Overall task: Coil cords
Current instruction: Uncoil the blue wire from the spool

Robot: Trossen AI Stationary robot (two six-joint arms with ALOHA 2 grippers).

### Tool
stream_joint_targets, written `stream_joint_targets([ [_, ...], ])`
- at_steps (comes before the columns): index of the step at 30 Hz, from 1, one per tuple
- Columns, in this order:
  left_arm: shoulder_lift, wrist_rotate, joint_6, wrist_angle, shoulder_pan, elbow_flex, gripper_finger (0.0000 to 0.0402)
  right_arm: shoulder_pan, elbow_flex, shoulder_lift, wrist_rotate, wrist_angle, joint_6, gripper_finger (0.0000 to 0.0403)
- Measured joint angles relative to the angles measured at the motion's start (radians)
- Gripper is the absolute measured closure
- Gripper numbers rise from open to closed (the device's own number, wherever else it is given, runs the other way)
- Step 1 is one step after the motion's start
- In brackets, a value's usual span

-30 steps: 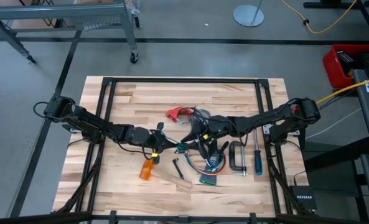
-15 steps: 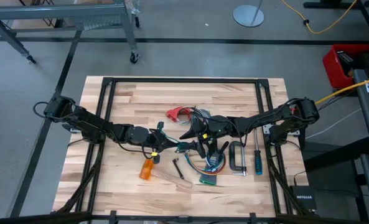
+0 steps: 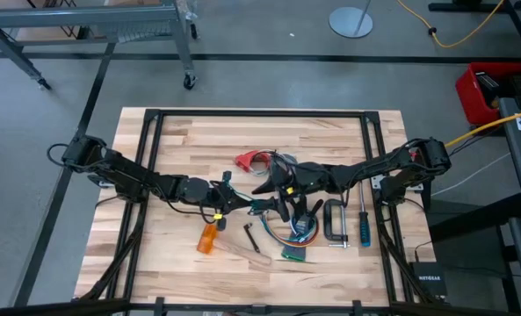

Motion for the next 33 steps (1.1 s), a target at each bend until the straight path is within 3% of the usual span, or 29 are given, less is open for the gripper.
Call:
stream_joint_targets([
  [8, 0.000, 0.000, 0.004, 0.014, 0.001, 0.000, 0.0401, 0.000, 0.079, 0.049, 0.000, -0.038, 0.000, 0.0189],
  [15, 0.001, 0.000, 0.000, 0.004, 0.000, 0.000, 0.0401, -0.001, 0.167, 0.097, -0.005, -0.179, -0.001, 0.0198],
  [20, 0.001, 0.000, -0.002, -0.007, 0.000, 0.000, 0.0401, -0.001, 0.194, 0.098, -0.008, -0.199, -0.023, 0.0256],
  [27, 0.001, -0.002, -0.010, -0.022, 0.000, 0.000, 0.0401, -0.001, 0.208, 0.098, -0.008, -0.209, -0.048, 0.0379],
  [33, 0.001, -0.004, -0.012, -0.027, 0.000, 0.000, 0.0401, -0.001, 0.208, 0.097, -0.008, -0.259, -0.047, 0.0377],
])
